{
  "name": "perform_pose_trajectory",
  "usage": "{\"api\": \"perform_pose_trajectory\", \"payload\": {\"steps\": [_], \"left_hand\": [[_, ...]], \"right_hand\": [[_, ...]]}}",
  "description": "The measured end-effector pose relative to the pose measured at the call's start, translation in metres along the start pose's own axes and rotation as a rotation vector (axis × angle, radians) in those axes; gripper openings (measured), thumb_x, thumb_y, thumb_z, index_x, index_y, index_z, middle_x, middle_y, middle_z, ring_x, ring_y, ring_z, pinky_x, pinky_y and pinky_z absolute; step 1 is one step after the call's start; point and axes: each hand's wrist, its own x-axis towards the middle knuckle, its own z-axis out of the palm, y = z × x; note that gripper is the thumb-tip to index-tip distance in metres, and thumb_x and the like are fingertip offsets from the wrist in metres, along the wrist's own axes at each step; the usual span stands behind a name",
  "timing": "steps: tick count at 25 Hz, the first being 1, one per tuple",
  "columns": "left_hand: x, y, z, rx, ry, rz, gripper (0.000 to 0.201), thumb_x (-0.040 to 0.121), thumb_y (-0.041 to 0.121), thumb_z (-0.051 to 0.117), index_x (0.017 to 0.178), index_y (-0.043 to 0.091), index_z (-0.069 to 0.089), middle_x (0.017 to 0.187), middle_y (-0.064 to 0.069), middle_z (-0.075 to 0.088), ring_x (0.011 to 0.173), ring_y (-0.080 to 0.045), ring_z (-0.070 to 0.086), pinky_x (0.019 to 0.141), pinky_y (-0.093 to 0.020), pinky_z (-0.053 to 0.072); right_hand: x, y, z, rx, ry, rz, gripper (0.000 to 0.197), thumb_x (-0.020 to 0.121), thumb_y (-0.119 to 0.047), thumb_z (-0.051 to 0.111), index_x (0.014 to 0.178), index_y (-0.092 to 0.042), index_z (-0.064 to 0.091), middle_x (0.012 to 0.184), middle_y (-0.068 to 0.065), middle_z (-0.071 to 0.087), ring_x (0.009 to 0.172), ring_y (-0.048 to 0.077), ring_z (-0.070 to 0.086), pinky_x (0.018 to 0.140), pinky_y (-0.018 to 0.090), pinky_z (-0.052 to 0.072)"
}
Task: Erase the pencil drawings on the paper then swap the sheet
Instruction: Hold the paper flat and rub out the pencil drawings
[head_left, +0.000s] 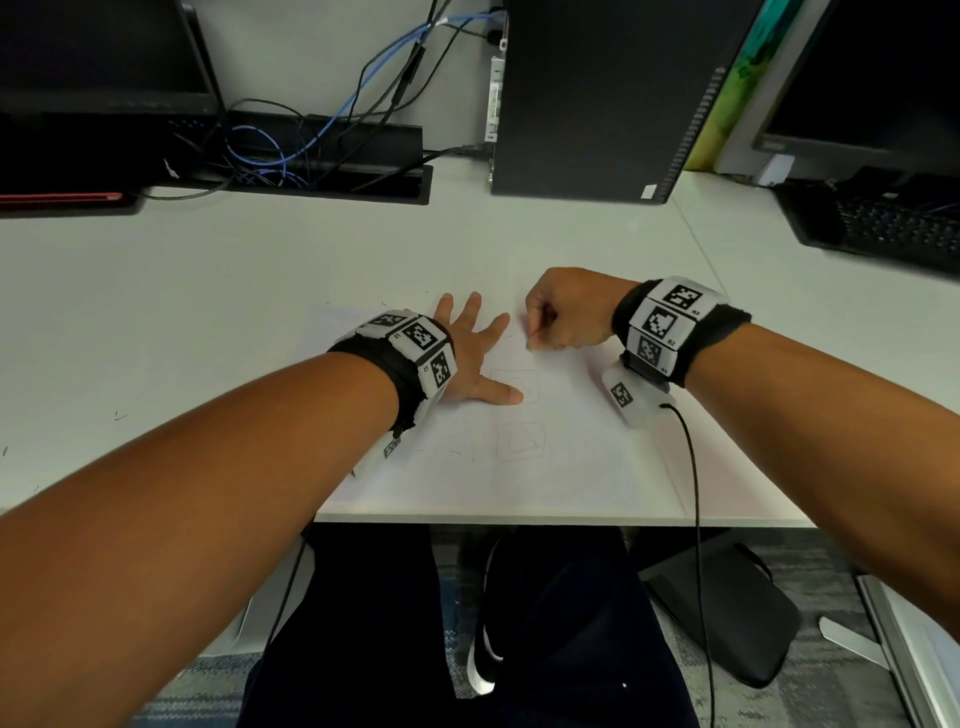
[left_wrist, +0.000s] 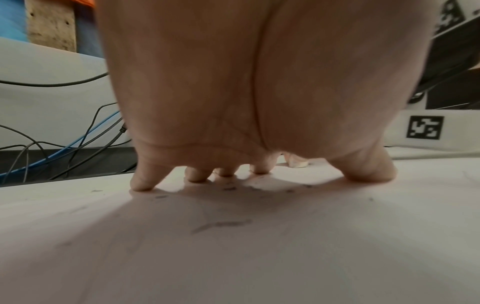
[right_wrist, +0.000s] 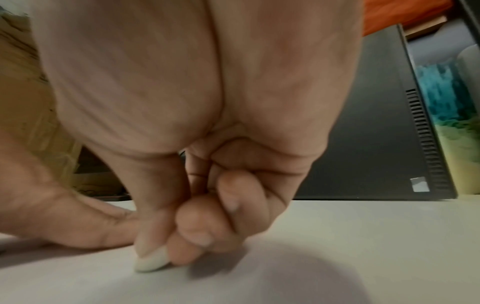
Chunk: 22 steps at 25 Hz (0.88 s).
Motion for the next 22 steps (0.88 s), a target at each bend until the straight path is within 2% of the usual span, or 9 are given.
{"api": "perform_pose_trajectory", "payload": {"steps": [2, 6, 11, 15, 19, 22], "left_hand": [[0.0, 0.001, 0.0, 0.003, 0.005, 0.004, 0.109, 0.075, 0.088, 0.037, 0.152, 0.036, -0.02, 0.16, -0.003, -0.028, 0.147, -0.036, -0.019, 0.113, -0.063, 0.004], [0.002, -0.001, 0.001, 0.007, 0.002, 0.002, 0.111, 0.073, 0.089, 0.037, 0.151, 0.037, -0.022, 0.16, -0.003, -0.029, 0.147, -0.035, -0.02, 0.112, -0.065, 0.004], [0.002, -0.002, 0.001, 0.001, 0.001, 0.004, 0.11, 0.072, 0.09, 0.036, 0.151, 0.038, -0.02, 0.16, -0.001, -0.029, 0.148, -0.034, -0.02, 0.113, -0.066, 0.004], [0.005, -0.004, 0.003, -0.003, 0.009, 0.008, 0.112, 0.071, 0.091, 0.037, 0.151, 0.038, -0.021, 0.16, -0.002, -0.029, 0.147, -0.035, -0.02, 0.112, -0.067, 0.004], [0.003, -0.002, 0.002, -0.003, 0.003, 0.005, 0.111, 0.072, 0.09, 0.037, 0.152, 0.038, -0.02, 0.16, -0.002, -0.03, 0.148, -0.035, -0.02, 0.113, -0.066, 0.003], [0.003, -0.003, 0.001, -0.002, 0.0, 0.004, 0.111, 0.072, 0.09, 0.036, 0.152, 0.037, -0.02, 0.16, -0.002, -0.029, 0.147, -0.035, -0.02, 0.112, -0.067, 0.004]], "right_hand": [[0.002, 0.0, -0.001, 0.027, 0.046, 0.015, 0.022, 0.085, -0.01, 0.07, 0.066, -0.021, 0.066, 0.058, -0.009, 0.063, 0.054, 0.01, 0.058, 0.051, 0.02, 0.045], [-0.004, -0.008, 0.007, 0.04, -0.101, -0.07, 0.017, 0.084, -0.014, 0.073, 0.069, -0.019, 0.068, 0.059, -0.004, 0.064, 0.052, 0.009, 0.057, 0.052, 0.02, 0.049], [0.007, -0.003, -0.006, -0.01, 0.071, 0.016, 0.019, 0.084, -0.016, 0.073, 0.067, -0.019, 0.065, 0.063, -0.004, 0.065, 0.061, 0.014, 0.06, 0.055, 0.021, 0.047], [0.0, -0.009, 0.004, -0.011, -0.074, -0.062, 0.019, 0.084, -0.015, 0.072, 0.067, -0.019, 0.066, 0.061, -0.004, 0.065, 0.054, 0.009, 0.057, 0.054, 0.021, 0.047], [0.003, -0.001, -0.002, -0.02, 0.088, 0.015, 0.023, 0.084, -0.015, 0.073, 0.064, -0.023, 0.063, 0.064, -0.01, 0.062, 0.062, 0.008, 0.057, 0.057, 0.02, 0.043], [-0.005, -0.01, 0.006, -0.036, 0.031, -0.058, 0.014, 0.084, -0.015, 0.072, 0.072, -0.018, 0.067, 0.066, -0.011, 0.062, 0.065, 0.007, 0.057, 0.059, 0.018, 0.043]]}}
